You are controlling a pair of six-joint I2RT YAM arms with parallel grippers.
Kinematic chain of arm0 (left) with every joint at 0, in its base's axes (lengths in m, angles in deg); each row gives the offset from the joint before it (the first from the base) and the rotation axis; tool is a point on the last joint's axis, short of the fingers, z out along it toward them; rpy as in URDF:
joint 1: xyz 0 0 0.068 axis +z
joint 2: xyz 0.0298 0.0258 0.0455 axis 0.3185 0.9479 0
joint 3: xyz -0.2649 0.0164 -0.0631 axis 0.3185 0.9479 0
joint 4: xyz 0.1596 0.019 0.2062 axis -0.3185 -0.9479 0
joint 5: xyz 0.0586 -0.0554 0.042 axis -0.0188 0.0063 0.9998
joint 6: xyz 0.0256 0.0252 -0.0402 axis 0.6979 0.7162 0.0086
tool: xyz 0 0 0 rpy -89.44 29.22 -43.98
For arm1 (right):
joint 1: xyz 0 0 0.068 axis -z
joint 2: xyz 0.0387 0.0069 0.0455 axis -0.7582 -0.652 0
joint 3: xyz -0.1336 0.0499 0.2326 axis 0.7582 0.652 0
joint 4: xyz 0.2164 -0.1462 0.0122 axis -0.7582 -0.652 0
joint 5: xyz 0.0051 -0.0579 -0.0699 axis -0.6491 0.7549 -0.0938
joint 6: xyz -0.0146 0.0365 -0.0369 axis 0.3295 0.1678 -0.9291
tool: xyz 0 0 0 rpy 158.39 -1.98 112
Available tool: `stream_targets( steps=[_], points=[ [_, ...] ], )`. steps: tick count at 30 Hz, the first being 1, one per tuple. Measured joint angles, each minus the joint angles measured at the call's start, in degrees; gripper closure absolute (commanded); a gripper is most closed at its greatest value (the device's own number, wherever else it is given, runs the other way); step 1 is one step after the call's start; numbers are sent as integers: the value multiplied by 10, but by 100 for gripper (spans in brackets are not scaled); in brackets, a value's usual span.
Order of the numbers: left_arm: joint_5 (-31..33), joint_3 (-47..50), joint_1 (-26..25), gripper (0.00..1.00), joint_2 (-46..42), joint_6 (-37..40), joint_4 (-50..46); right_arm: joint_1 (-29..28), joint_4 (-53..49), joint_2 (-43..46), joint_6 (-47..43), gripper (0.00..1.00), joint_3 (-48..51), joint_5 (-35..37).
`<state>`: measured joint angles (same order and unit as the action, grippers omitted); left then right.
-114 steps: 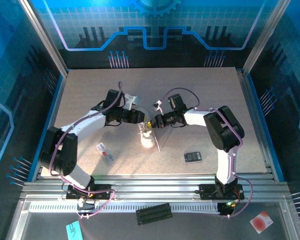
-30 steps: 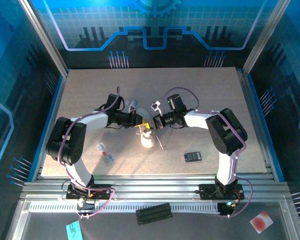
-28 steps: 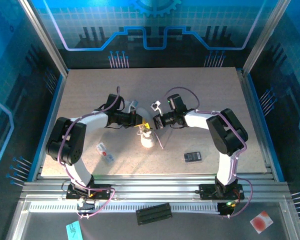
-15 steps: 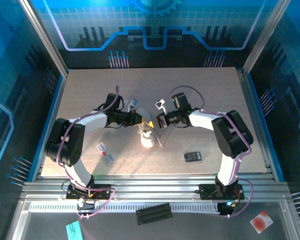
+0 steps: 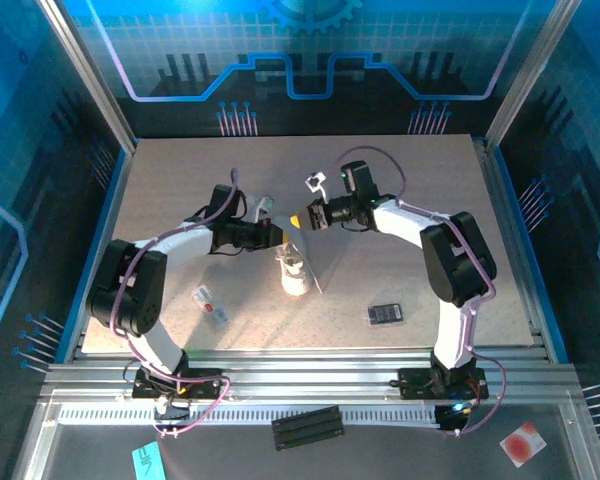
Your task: Tie the shoes
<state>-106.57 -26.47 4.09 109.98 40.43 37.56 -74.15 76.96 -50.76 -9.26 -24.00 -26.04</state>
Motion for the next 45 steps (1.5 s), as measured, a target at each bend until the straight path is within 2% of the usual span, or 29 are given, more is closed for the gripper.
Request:
stream_targets(
  steps=[8, 24, 31, 38, 45],
  points=[
    [5, 5, 0, 100, -1, 0, 6, -12, -36, -32, -8, 70, -16, -1],
    [40, 15, -3, 100, -21, -5, 14, -18, -39, -27, -14, 73, 59, -10],
    [62, 25, -3, 100, -26, -23, 17, -18, -36, 5, -21, 70, 82, -10],
    [81, 41, -12, 100, -29, -48, 24, -19, -13, 41, -12, 62, 100, 10],
    [83, 41, -17, 100, -32, -60, 39, -26, -18, 43, -12, 60, 76, 30]
  ],
)
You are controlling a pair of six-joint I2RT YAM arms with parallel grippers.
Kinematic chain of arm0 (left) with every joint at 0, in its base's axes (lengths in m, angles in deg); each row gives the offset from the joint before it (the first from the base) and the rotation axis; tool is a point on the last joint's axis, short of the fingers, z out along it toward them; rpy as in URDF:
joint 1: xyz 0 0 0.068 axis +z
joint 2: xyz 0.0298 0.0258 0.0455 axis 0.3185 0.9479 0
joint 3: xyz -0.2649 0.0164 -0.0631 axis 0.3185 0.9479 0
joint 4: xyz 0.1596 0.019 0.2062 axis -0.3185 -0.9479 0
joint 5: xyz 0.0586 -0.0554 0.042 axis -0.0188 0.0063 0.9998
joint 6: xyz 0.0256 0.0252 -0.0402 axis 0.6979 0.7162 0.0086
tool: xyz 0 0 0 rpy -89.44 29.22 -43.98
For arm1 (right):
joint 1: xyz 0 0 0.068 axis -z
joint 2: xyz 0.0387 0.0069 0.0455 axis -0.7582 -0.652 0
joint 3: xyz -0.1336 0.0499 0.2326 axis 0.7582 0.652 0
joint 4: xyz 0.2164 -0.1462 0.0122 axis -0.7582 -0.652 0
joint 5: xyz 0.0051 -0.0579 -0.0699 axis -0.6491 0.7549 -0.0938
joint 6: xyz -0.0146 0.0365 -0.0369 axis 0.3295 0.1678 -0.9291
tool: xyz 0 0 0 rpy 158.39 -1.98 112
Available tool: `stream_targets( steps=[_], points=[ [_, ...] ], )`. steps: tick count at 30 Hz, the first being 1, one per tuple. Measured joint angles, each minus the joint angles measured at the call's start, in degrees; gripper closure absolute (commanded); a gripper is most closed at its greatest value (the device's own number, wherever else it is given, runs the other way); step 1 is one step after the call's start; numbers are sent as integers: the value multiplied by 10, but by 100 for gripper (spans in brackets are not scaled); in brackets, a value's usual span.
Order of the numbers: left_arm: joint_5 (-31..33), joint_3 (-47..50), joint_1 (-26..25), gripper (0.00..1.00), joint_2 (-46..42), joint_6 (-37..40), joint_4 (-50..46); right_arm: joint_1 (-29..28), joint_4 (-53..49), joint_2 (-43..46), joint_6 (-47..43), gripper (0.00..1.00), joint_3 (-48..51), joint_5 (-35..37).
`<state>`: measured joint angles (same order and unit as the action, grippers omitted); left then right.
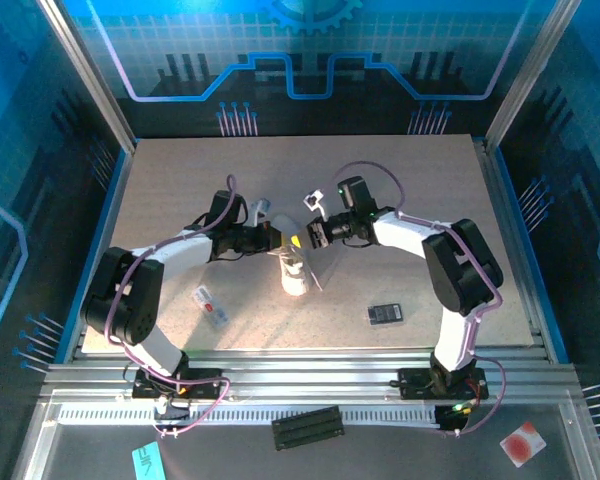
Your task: Tie the shoes
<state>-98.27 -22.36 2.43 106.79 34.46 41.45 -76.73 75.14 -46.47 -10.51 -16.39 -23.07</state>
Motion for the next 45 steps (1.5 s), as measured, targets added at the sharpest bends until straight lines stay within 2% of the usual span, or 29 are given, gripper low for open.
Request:
stream_targets(
  steps=[4, 11, 36, 40, 45],
  points=[
    [5, 0, 0, 100, -3, -3, 5, 0, 5, -30, 3, 60, -35, -4],
    [14, 10, 0, 100, -19, -7, 20, 0, 22, -63, 20, 60, -38, -18],
    [23, 26, -2, 100, -23, -33, 49, 1, 111, -92, 67, 61, -19, -99],
    [22, 29, -2, 100, -23, -33, 49, 1, 115, -96, 65, 67, -18, -108],
    [22, 29, -2, 100, -23, -34, 51, 1, 112, -96, 48, 84, -18, -113]
  ],
)
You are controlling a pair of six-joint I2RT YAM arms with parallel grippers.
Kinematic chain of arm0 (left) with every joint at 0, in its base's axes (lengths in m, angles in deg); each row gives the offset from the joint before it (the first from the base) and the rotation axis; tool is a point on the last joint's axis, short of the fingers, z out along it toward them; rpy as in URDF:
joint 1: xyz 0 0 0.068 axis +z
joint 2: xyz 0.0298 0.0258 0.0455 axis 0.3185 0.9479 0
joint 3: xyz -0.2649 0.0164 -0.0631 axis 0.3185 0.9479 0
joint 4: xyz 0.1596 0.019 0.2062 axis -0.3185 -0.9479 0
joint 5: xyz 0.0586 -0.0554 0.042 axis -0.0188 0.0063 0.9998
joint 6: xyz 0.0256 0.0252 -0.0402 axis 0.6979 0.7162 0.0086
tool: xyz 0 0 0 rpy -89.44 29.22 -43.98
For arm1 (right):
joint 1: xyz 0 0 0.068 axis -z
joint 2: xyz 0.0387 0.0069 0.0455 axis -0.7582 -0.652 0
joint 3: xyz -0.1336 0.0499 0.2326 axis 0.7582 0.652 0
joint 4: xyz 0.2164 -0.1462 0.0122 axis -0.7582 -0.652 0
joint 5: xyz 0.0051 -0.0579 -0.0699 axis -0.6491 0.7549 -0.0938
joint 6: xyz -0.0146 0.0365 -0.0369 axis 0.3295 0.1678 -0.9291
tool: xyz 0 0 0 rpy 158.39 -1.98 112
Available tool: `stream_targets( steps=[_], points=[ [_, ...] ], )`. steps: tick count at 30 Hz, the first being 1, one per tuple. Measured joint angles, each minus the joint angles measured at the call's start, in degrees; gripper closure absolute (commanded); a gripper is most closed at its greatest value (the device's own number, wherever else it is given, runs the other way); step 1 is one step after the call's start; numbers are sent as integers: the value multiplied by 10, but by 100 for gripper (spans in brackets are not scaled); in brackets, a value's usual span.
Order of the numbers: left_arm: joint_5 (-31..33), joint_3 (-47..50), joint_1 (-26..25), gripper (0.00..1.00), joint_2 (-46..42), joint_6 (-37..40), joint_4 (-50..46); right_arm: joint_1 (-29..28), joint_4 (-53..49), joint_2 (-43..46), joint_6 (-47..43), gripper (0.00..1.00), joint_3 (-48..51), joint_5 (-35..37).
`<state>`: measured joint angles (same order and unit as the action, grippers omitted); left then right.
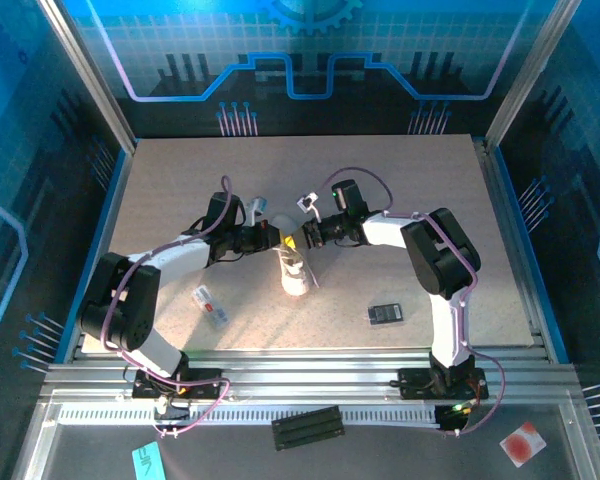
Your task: Tie the shoes
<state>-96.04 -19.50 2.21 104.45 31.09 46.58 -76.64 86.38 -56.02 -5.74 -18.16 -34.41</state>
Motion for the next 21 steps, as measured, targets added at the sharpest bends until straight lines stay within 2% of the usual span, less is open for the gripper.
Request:
stream_targets(
  steps=[2, 7, 11, 13, 21],
  points=[
    [0, 0, 0, 100, 0, 0, 1, 0, -3, 0, -7, 89, 1, -1],
    [-4, 0, 0, 99, 0, 0, 1, 0, -11, 0, -29, 96, 5, 2],
    [-13, -3, 1, 77, 0, 9, -19, -3, -28, 6, -66, 98, 9, 19],
    [-21, -12, 4, 71, 0, 19, -36, -5, -41, 11, -85, 98, 10, 28],
    [-55, -65, 35, 68, 0, 64, -101, -5, -64, 19, -125, 98, 10, 41]
  ],
)
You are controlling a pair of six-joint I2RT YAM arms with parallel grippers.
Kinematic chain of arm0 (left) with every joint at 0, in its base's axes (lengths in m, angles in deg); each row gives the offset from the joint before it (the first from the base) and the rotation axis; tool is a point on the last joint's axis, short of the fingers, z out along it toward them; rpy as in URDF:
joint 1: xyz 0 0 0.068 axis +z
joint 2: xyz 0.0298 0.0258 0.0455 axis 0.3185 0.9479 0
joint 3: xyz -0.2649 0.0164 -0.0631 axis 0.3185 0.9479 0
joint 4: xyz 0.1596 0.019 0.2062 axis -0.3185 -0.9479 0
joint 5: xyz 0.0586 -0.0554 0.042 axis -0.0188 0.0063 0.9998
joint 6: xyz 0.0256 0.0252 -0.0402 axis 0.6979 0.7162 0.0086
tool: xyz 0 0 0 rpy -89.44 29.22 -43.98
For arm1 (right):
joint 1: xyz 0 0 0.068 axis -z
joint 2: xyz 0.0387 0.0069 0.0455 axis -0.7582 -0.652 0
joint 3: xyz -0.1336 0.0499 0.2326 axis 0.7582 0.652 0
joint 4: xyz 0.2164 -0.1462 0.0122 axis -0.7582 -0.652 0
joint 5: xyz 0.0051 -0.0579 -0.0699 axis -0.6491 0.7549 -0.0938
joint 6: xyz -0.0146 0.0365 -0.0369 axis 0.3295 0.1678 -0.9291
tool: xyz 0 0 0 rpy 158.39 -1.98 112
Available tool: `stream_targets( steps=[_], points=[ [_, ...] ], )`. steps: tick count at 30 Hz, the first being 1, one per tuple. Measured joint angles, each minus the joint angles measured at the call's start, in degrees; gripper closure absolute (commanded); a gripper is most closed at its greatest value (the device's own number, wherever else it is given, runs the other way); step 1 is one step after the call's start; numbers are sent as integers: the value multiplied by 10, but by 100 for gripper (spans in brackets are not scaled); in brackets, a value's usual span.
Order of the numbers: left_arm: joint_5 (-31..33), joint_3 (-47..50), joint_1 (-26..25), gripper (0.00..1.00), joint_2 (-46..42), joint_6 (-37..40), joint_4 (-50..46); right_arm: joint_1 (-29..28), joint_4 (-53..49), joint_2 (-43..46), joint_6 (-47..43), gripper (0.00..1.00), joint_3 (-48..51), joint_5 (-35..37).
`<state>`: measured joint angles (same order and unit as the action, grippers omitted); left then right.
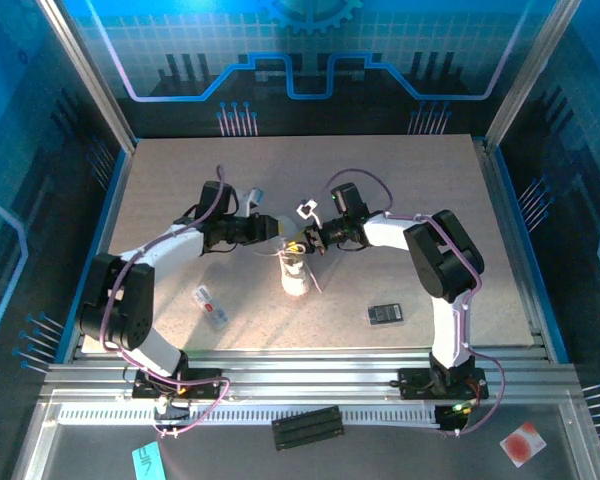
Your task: Tie the shoes
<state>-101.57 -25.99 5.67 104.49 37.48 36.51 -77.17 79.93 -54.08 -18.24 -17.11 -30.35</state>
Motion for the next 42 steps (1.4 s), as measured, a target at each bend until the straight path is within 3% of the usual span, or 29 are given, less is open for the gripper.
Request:
stream_targets(
  steps=[17, 25, 30, 34, 36, 40, 42],
  points=[
    [-27, -21, -23, 65, 58, 18, -30, 0, -9, 0, -11, 98, 0, 4],
    [-27, -27, -27, 76, 70, 18, -33, 0, -14, 0, -15, 98, 0, 4],
    [-26, -27, -27, 79, 70, 19, -39, -3, -14, 1, -14, 98, 0, 8],
    [-25, -27, -27, 95, 70, 24, -41, -3, -14, 5, -14, 97, 0, 15],
    [-23, -28, -27, 100, 70, 27, -42, -3, -16, 8, -14, 93, 0, 19],
    [-19, -29, -27, 100, 70, 28, -43, -2, -17, 13, -1, 65, 0, 30],
    [-13, -29, -27, 100, 70, 28, -43, 2, -17, 23, 9, 57, 3, 34]
  ],
)
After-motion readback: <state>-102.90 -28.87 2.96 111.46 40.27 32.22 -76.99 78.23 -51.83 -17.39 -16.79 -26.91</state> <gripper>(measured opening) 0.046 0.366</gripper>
